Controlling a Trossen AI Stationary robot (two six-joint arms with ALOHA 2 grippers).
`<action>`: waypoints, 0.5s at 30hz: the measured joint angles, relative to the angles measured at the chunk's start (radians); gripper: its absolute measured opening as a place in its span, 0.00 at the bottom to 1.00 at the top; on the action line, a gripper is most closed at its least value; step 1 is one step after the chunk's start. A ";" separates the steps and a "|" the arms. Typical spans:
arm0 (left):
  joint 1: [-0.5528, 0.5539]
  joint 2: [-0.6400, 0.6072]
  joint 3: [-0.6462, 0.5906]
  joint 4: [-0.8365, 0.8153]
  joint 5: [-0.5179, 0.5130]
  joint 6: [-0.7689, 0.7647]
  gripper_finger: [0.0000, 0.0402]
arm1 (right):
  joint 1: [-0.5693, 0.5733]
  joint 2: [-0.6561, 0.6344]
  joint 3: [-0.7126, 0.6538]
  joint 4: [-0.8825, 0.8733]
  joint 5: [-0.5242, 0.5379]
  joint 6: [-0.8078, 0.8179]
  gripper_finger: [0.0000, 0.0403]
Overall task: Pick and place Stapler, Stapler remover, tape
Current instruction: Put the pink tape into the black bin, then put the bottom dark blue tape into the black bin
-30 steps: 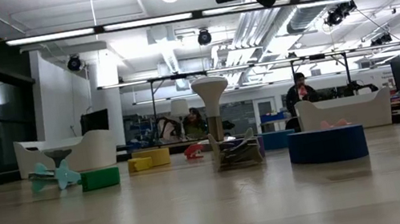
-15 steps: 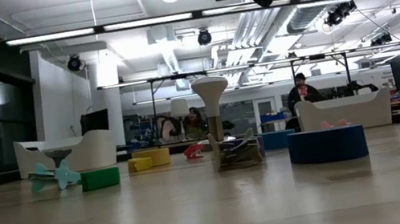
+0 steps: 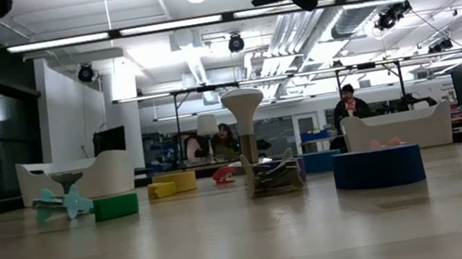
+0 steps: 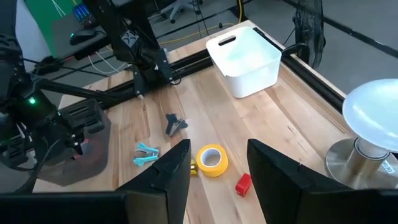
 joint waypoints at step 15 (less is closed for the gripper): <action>0.000 -0.002 0.000 0.033 -0.040 -0.001 0.43 | 0.000 0.000 0.000 -0.056 -0.017 -0.017 0.37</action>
